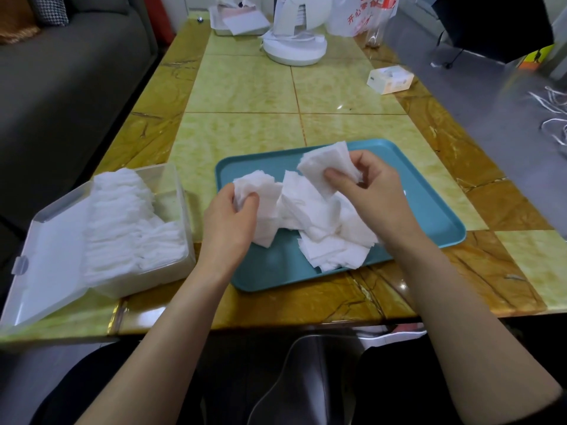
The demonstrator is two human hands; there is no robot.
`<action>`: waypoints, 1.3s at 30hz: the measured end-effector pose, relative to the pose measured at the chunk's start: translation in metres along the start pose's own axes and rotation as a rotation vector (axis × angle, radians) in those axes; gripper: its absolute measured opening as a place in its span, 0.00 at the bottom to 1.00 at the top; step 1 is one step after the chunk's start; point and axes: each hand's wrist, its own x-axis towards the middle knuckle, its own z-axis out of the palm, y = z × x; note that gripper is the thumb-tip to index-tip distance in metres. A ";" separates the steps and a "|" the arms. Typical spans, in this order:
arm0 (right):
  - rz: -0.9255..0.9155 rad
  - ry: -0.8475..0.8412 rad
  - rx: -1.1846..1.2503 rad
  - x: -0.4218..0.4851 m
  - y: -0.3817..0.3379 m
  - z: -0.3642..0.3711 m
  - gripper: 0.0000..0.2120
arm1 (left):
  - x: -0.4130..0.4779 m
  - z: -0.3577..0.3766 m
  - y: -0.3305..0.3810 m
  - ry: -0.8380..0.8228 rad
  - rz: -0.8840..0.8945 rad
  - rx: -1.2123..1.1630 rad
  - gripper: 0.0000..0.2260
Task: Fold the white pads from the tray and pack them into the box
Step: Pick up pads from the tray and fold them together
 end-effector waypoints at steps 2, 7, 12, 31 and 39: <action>0.005 -0.014 0.061 0.000 -0.003 -0.001 0.04 | 0.001 -0.001 -0.001 0.019 0.017 0.010 0.08; 0.013 -0.368 0.083 -0.006 -0.004 0.005 0.05 | -0.001 0.001 0.001 -0.117 0.050 -0.012 0.09; -0.082 -0.448 -0.071 -0.007 0.002 0.013 0.06 | -0.008 0.003 0.005 -0.325 0.066 -0.067 0.10; -0.380 -0.238 -0.510 -0.013 0.018 0.027 0.24 | -0.024 -0.006 0.006 -0.240 0.414 0.369 0.11; -0.531 -0.371 -0.653 -0.035 0.001 0.048 0.24 | -0.023 -0.033 -0.001 -0.110 0.644 0.502 0.24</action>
